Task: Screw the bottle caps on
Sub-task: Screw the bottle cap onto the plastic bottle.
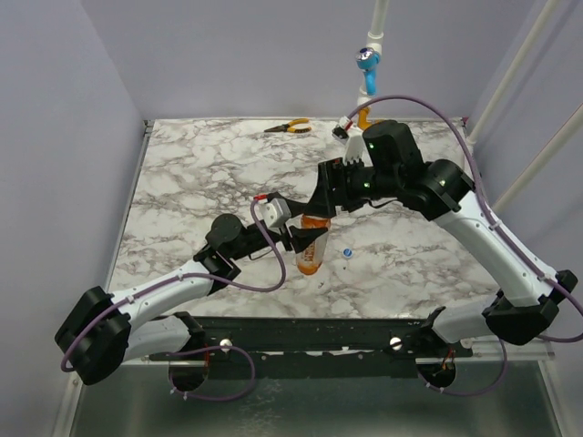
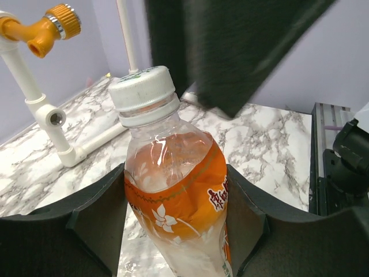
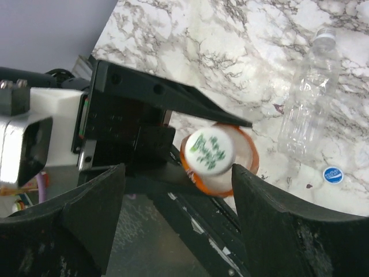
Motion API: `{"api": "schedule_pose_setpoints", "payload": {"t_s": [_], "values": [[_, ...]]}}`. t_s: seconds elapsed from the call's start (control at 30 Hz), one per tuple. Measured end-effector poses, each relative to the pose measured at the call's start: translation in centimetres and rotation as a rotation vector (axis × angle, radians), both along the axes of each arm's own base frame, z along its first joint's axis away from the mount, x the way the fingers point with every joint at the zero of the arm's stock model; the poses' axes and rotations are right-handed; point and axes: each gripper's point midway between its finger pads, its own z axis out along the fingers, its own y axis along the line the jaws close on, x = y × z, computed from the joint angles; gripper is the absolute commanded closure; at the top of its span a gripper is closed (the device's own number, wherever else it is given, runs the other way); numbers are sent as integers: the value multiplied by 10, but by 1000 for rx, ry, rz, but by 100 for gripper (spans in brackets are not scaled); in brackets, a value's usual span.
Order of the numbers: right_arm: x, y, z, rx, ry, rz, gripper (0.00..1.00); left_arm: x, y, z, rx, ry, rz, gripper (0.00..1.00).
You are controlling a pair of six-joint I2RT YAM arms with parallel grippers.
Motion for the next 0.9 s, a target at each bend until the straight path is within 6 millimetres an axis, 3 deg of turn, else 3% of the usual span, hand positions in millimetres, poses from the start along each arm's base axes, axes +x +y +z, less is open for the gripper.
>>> {"api": "schedule_pose_setpoints", "payload": {"t_s": [0.33,0.63,0.9], "values": [[-21,-23,20,24,-24,-35,22,9,4,-7,12,28,27,70],[14,-1,-8,-58,12,-92,22,2,2,-6,14,20,-9,70],[31,18,2,-24,-11,-81,23,1,1,-6,14,24,-20,70]]}}
